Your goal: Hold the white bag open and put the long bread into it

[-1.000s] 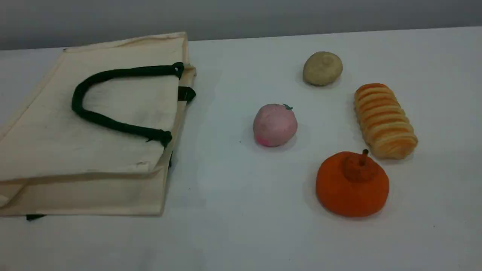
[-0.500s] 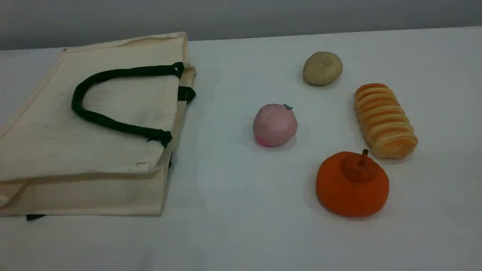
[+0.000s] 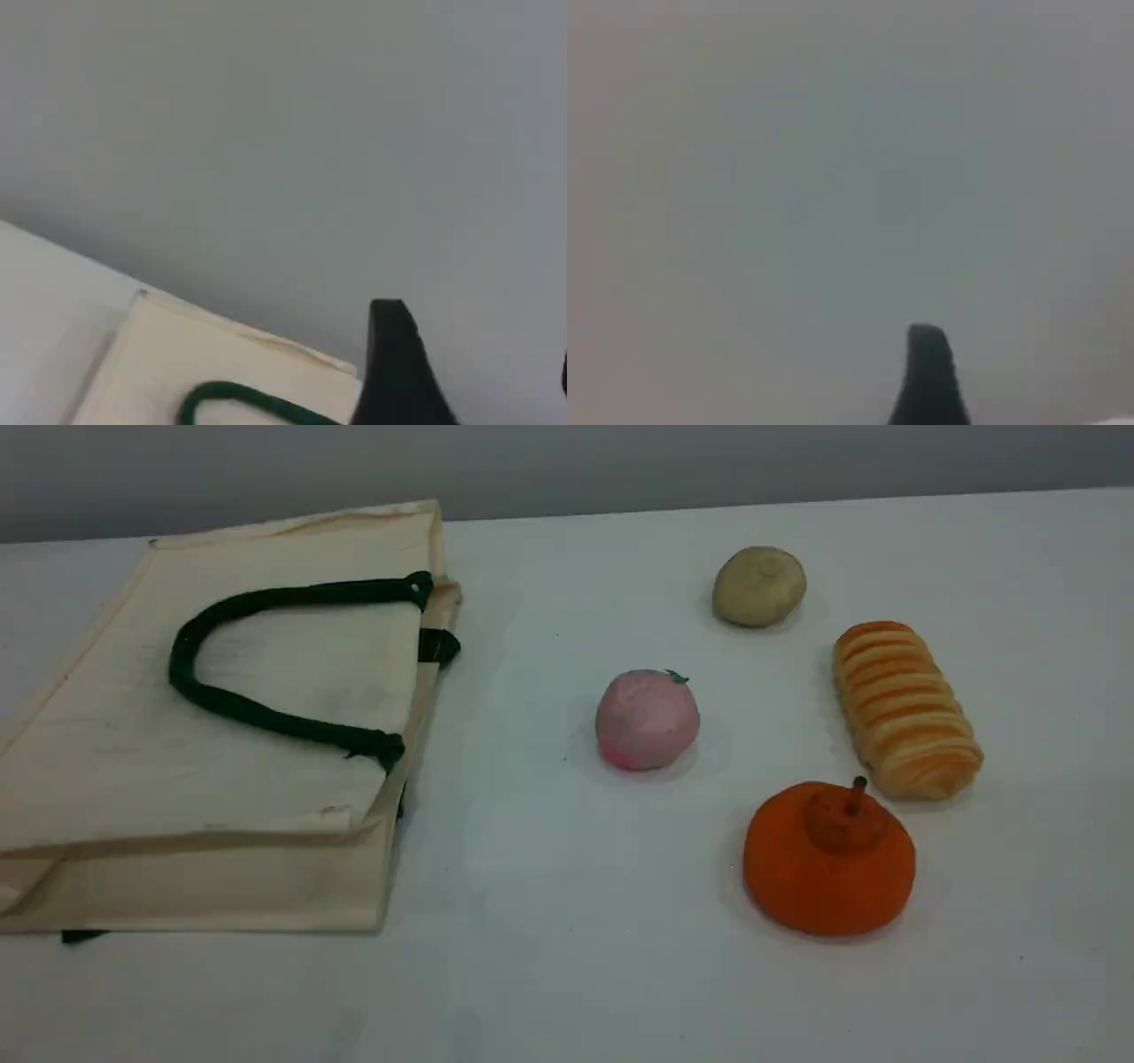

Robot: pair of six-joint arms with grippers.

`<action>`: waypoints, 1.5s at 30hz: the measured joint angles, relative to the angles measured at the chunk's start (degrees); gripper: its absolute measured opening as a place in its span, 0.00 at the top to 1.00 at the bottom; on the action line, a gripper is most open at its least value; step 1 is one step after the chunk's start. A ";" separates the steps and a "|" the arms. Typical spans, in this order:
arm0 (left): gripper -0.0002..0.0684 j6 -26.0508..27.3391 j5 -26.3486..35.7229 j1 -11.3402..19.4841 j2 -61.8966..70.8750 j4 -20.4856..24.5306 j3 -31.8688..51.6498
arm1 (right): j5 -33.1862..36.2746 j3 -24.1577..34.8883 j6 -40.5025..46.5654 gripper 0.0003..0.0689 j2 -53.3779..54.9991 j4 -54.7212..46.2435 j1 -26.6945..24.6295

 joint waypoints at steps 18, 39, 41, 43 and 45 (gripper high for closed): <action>0.41 -2.47 6.49 -0.09 0.03 0.58 -7.33 | -0.36 -4.27 0.91 0.32 0.24 2.71 0.00; 0.41 20.54 21.36 -0.09 20.25 -7.13 -28.09 | 17.59 -26.13 -9.35 0.32 34.19 3.08 7.61; 0.41 23.78 23.45 -0.09 25.20 -7.13 -29.68 | 17.87 -26.25 -10.94 0.32 37.02 3.08 8.98; 0.41 26.26 24.87 -0.09 29.96 -7.01 -31.06 | 17.87 -26.25 -11.32 0.32 40.09 3.08 9.82; 0.41 28.41 25.68 -0.09 35.39 -6.88 -32.30 | 18.01 -26.25 -11.32 0.32 42.89 3.14 9.87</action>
